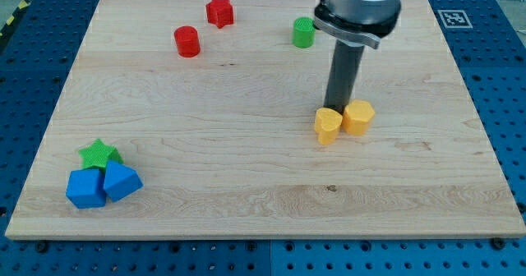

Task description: Drag the hexagon vertical to the heart

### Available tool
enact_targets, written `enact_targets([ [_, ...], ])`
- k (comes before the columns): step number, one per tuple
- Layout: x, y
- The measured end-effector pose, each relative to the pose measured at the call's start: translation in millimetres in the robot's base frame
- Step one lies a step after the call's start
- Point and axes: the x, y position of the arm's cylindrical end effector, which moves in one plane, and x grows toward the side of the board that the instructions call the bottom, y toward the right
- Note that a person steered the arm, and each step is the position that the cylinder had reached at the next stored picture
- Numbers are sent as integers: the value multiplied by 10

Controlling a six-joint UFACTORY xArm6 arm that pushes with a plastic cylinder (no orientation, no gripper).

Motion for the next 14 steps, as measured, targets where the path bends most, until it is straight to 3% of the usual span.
enact_targets([
  [7, 154, 1026],
  [9, 415, 867],
  [13, 488, 91],
  [14, 715, 87],
])
